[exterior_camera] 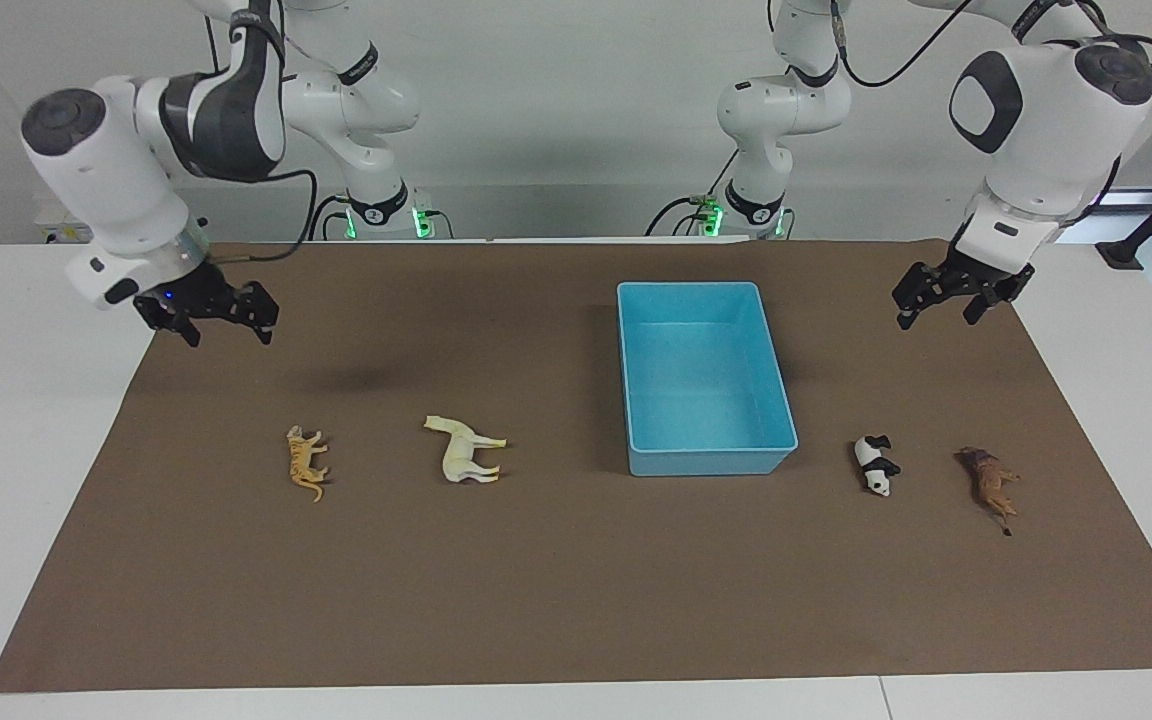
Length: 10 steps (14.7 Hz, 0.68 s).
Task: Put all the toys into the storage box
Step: 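Reach the left gripper to the panda while the right gripper reaches the deer, then grasp the panda with the left gripper while the right gripper grasps the deer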
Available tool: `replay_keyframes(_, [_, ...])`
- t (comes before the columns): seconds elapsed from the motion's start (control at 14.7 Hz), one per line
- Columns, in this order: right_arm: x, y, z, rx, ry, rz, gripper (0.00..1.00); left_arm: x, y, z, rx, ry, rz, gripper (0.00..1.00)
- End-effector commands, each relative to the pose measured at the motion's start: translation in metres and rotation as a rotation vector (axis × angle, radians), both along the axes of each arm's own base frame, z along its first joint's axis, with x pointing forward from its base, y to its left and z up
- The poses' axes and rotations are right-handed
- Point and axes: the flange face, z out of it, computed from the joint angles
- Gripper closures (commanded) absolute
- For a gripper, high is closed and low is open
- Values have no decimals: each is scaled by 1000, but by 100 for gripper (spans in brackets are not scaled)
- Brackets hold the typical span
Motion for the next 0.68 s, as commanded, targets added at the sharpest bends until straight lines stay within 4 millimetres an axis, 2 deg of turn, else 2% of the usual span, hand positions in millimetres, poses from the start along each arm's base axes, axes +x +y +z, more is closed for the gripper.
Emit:
replay_keyframes(0.0, [19,6,-50,-8,-32,63,0,30,5,-47,4,-26,21,0])
replay_keyframes(0.2, [31,7,-94,-18,-68,137,0,58,4,-98,-2,-79,29,0])
replay_keyframes(0.41, [39,8,-125,-17,-65,187,0,56,5,-136,-4,-108,31,0])
replay_keyframes(0.48, [41,9,-134,-19,-70,189,0,59,4,-158,-6,-84,33,0])
replay_keyframes(0.61, [45,26,-145,-20,-82,214,0,63,4,-186,-10,-74,36,0])
